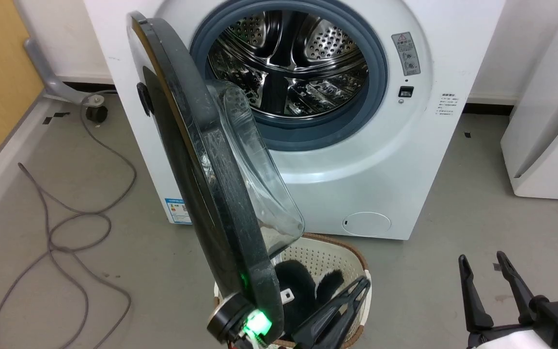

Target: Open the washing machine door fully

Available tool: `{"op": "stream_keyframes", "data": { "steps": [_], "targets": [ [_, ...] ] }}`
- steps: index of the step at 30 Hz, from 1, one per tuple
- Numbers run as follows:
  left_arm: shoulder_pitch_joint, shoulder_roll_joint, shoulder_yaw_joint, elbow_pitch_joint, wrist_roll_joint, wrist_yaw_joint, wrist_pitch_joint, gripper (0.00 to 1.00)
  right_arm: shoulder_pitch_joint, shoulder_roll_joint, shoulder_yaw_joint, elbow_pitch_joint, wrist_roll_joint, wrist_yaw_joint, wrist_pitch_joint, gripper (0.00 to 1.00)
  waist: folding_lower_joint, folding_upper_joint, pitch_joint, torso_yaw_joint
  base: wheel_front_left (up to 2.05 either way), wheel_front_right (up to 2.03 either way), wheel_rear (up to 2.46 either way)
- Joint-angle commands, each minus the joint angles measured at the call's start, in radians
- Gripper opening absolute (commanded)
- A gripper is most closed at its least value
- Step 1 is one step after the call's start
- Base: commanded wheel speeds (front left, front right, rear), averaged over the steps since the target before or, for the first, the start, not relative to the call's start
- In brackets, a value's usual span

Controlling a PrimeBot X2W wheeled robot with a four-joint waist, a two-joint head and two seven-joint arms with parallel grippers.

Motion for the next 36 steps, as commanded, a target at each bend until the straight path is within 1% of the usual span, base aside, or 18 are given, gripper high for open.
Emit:
{"op": "stream_keyframes", "data": {
  "steps": [1,5,10,18,25,30,31,36],
  "targets": [
    [0.015,0.010,0.001,0.023,-0.007,0.007,-0.004,0.00,0.004,0.004,0.002,0.002,0.005,0.001,-0.004,1.00,0.0000,0.0000,0.002,0.000,0.00,0.00,0.00],
    [0.017,0.012,0.018,0.089,-0.023,0.019,-0.004,0.00,0.001,0.004,0.004,0.005,0.006,0.001,-0.004,1.00,0.0000,0.0000,0.005,0.000,0.00,0.00,0.00],
    [0.015,0.010,0.065,0.154,-0.058,0.045,-0.004,0.00,-0.001,0.004,0.005,0.008,0.009,0.001,-0.004,1.00,0.0000,0.0000,0.010,0.000,0.00,0.00,0.00],
    [0.027,0.010,0.130,0.193,-0.091,0.077,-0.004,0.00,0.004,0.004,-0.009,0.014,0.012,0.001,-0.004,1.00,0.0000,0.0000,0.013,0.024,0.00,0.00,0.00],
    [0.038,0.008,0.158,0.179,-0.101,0.085,-0.004,0.00,0.001,0.004,-0.010,0.014,0.018,0.001,-0.004,1.00,0.0000,0.0000,0.015,0.072,0.00,0.00,0.00],
    [0.059,0.009,0.170,0.161,-0.101,0.093,-0.004,0.00,0.007,0.004,-0.012,0.015,0.021,0.001,-0.004,1.00,0.0000,0.0000,0.017,0.120,0.00,0.00,0.00],
    [0.059,0.009,0.170,0.161,-0.101,0.093,-0.004,0.00,0.007,0.004,-0.012,0.015,0.021,0.001,-0.004,1.00,0.0000,0.0000,0.017,0.120,0.00,0.00,0.00],
    [0.074,0.015,0.185,0.142,-0.100,0.102,-0.004,0.00,0.007,0.004,-0.010,0.012,0.019,0.001,-0.004,1.00,0.0000,0.0000,0.027,0.173,0.00,0.00,0.00]
  ]
}}
